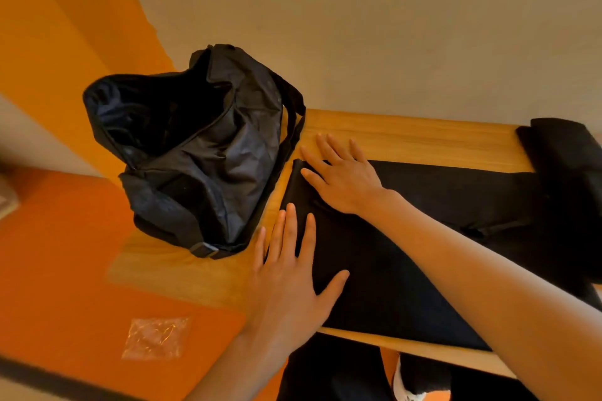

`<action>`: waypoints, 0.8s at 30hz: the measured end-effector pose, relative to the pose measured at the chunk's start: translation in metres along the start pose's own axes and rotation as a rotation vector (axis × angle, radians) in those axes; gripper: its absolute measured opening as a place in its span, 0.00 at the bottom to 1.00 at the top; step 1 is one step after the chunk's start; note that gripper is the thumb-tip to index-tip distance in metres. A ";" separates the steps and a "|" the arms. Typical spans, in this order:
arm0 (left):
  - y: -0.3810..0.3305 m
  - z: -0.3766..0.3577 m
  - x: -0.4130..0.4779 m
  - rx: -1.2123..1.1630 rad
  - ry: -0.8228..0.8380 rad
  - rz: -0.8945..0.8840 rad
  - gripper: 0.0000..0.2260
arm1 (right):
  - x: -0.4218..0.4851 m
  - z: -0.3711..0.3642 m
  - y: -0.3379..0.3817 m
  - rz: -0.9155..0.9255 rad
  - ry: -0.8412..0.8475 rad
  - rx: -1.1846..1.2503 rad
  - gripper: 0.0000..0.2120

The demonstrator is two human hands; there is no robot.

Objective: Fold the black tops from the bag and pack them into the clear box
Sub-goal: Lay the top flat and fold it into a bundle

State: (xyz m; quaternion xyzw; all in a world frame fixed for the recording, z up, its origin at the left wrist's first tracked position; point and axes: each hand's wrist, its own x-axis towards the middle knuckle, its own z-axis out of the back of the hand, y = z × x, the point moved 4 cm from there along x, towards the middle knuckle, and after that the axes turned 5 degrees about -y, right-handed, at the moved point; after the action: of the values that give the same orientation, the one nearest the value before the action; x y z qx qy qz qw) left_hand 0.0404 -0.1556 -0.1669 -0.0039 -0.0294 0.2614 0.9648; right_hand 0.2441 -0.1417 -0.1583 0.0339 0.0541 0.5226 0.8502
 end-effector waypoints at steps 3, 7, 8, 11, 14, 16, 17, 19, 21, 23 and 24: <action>0.005 0.004 -0.006 -0.004 0.021 0.012 0.43 | -0.016 0.015 -0.002 -0.075 -0.123 -0.031 0.31; -0.012 0.032 0.009 -0.119 -0.113 -0.015 0.41 | -0.096 0.027 -0.043 -0.301 -0.256 0.010 0.33; -0.022 0.036 0.020 -0.154 -0.148 -0.060 0.39 | -0.121 0.026 -0.060 -0.381 -0.253 0.010 0.33; -0.050 0.037 0.061 -0.154 -0.164 -0.166 0.37 | -0.179 0.017 -0.095 -0.542 -0.159 -0.035 0.37; -0.056 0.015 0.088 -0.047 -0.060 -0.198 0.39 | -0.205 0.004 -0.109 -0.544 -0.039 -0.056 0.41; -0.050 0.002 0.092 -0.018 0.000 -0.191 0.39 | -0.212 0.002 -0.114 -0.529 -0.053 -0.033 0.41; -0.047 -0.002 0.092 -0.016 0.015 -0.185 0.39 | -0.216 0.000 -0.116 -0.528 -0.069 -0.019 0.41; -0.042 -0.002 0.090 -0.015 0.015 -0.177 0.39 | -0.224 -0.001 -0.116 -0.536 -0.105 0.000 0.40; -0.041 -0.001 0.090 -0.014 0.021 -0.173 0.40 | -0.232 -0.004 -0.116 -0.547 -0.118 0.001 0.40; -0.041 0.000 0.093 -0.010 0.039 -0.171 0.42 | -0.241 -0.005 -0.118 -0.558 -0.119 -0.002 0.40; -0.042 0.002 0.093 -0.015 0.048 -0.166 0.43 | -0.247 -0.005 -0.119 -0.563 -0.120 -0.001 0.41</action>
State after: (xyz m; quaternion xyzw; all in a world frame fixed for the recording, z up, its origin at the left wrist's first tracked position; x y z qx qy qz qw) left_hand 0.1416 -0.1449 -0.1583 -0.0148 -0.0084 0.1802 0.9835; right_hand 0.2386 -0.4156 -0.1629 0.0481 0.0106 0.2631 0.9635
